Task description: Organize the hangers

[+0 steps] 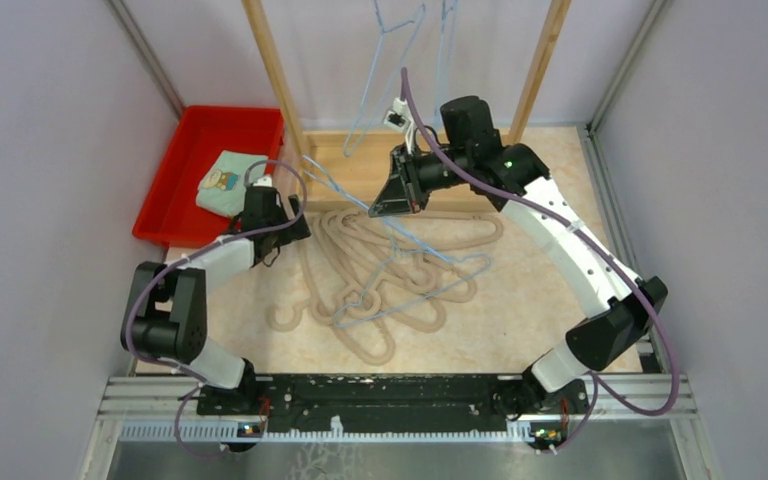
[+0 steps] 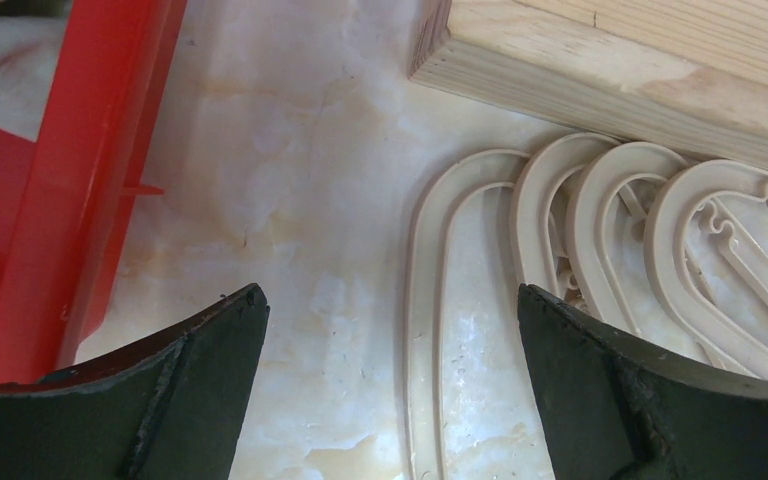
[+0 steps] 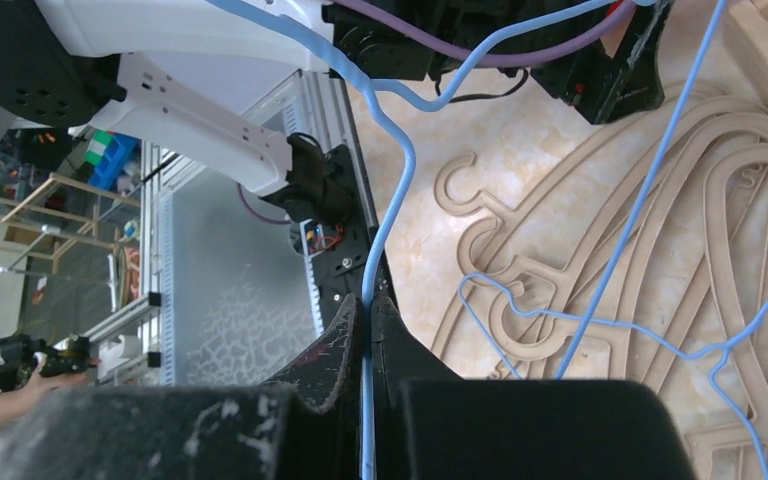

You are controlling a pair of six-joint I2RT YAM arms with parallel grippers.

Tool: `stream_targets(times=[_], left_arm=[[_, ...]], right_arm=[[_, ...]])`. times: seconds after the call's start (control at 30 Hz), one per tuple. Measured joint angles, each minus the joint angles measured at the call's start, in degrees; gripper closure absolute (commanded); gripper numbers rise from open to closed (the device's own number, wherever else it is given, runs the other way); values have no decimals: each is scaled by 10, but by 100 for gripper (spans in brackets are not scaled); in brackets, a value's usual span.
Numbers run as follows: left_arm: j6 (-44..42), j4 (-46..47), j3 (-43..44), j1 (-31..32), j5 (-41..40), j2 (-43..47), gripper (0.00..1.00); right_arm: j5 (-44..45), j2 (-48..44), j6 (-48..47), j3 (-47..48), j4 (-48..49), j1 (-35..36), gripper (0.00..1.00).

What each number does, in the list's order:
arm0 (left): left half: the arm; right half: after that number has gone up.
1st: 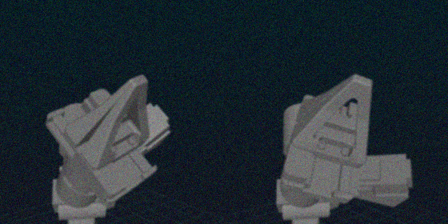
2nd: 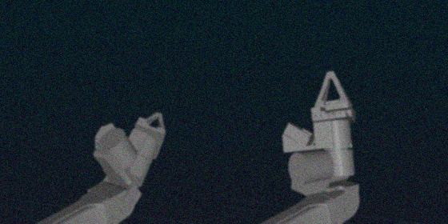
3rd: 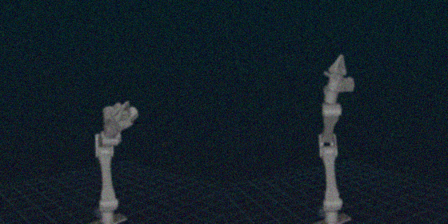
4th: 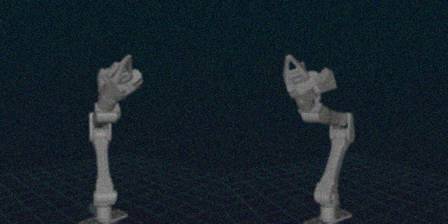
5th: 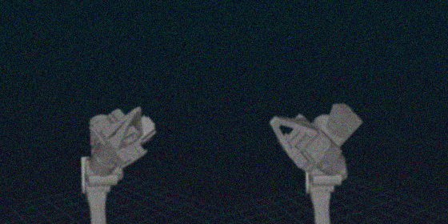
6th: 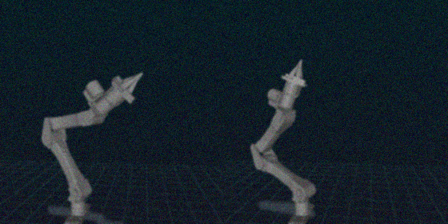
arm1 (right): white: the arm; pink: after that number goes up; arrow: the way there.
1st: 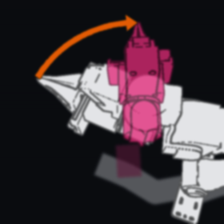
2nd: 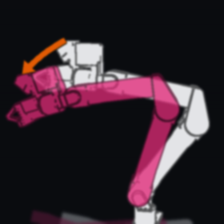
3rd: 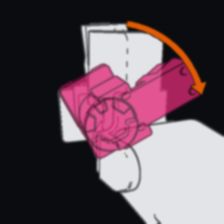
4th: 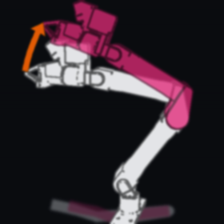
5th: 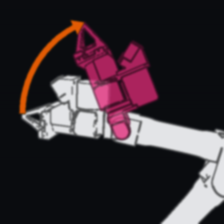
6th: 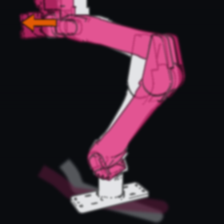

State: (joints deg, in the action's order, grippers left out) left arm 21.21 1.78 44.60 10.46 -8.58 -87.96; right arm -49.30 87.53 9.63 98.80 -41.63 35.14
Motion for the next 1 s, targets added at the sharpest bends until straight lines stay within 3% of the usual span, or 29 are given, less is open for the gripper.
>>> stream_targets(times=[0.27,0.67,0.87,1.0], left_arm=[[-3,-1,33,0,2,-36,0],[-24,2,64,0,8,-61,0],[-30,4,64,0,13,-68,0],[-31,6,64,0,18,-73,0]], right_arm=[[-28,-19,18,11,-17,-38,100],[-125,-25,142,94,131,-65,100],[-152,-62,261,40,273,-147,100],[-129,-89,296,22,304,-215,100]])
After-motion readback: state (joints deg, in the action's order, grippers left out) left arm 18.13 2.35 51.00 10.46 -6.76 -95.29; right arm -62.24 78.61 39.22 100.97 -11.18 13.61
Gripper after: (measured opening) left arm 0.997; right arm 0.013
